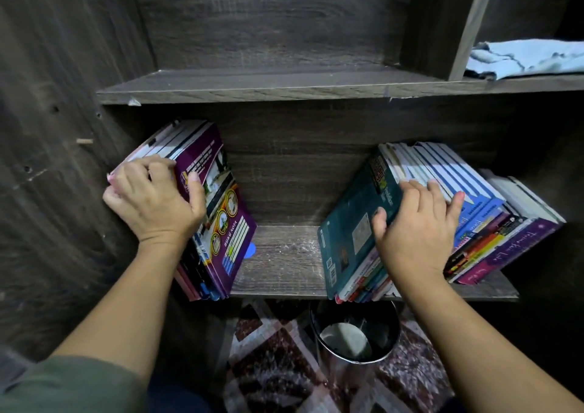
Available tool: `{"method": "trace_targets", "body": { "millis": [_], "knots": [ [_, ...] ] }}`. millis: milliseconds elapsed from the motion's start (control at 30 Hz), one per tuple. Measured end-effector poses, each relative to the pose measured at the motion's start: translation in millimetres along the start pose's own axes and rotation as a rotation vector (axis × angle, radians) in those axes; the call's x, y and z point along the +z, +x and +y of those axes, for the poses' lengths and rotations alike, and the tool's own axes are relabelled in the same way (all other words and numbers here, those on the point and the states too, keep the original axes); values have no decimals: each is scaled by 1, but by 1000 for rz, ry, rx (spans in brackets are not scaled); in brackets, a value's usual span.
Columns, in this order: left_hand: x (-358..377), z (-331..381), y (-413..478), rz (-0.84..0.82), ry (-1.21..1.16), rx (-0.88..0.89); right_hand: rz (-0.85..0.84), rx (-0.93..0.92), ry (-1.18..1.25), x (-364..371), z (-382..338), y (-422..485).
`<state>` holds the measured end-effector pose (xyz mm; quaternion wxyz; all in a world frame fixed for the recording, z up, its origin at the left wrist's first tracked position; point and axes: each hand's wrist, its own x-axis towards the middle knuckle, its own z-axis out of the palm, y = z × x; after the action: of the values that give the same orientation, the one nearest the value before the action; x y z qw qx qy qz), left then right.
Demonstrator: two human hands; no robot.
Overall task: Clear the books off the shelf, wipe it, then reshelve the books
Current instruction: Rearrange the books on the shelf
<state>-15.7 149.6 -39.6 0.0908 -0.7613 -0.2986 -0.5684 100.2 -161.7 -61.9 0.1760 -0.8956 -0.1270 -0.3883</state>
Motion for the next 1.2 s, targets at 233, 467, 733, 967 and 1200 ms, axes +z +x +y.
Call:
{"method": "trace_targets", "body": {
  "millis": [233,467,733,967,1200],
  "knots": [
    [-15,14,-2,-134,-14,-69,-25,-43,-9,-4,-4,3],
    [-34,-1,2,-130,-294,46,-103,-62,228,-3,-17,0],
    [-36,-11,8,-160,-351,64,-200,414,678,-2,-45,-10],
    [-45,-18,12,-258,-368,136,-43,158,768,3,-89,-9],
    [-52,-24,13,-292,-547,172,26,50,1017,13,-170,-12]
  ]
}}
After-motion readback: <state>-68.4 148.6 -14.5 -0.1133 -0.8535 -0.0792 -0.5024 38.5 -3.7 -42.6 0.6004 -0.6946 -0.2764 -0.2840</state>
